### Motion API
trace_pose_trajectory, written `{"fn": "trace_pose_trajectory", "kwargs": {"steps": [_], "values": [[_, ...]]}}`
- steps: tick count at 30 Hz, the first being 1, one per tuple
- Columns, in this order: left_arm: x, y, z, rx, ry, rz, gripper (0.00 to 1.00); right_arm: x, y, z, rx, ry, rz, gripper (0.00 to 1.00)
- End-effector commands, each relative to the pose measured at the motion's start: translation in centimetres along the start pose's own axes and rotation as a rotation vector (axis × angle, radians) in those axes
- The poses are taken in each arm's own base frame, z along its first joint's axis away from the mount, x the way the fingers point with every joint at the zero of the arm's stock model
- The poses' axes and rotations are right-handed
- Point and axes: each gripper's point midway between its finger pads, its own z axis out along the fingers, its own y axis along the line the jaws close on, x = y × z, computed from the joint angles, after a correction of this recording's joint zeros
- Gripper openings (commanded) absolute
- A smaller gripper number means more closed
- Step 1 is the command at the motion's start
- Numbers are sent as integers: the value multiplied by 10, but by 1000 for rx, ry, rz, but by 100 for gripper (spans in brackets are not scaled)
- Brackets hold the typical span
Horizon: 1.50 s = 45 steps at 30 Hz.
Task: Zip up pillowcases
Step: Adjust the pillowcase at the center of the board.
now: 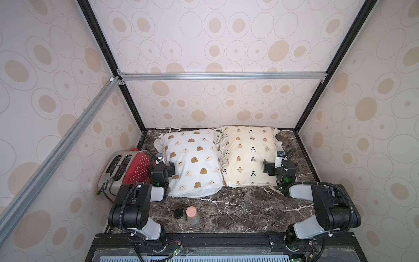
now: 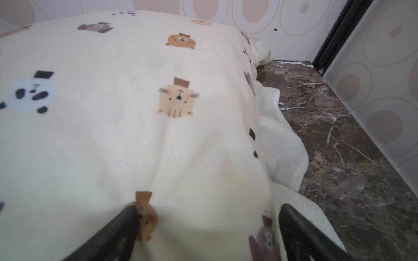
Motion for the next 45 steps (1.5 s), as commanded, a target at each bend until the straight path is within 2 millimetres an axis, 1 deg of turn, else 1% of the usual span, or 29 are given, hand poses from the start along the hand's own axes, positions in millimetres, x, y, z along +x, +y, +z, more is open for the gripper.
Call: {"fn": "trace_pose_trajectory", "kwargs": {"steps": [1, 37, 40, 43, 45], "values": [[-13, 0, 2, 5, -31, 3, 99, 9, 0, 0, -4, 23, -16, 99], [-14, 0, 1, 4, -33, 3, 99, 9, 1, 0, -5, 23, -18, 99], [-22, -4, 0, 31, -30, 16, 99, 9, 3, -1, -11, 16, -31, 100], [-34, 0, -6, 21, 3, 20, 99, 5, 3, -2, 2, 9, -39, 100], [-43, 2, -13, 25, -15, 18, 99, 1, 3, -5, 6, 2, -41, 100]]}}
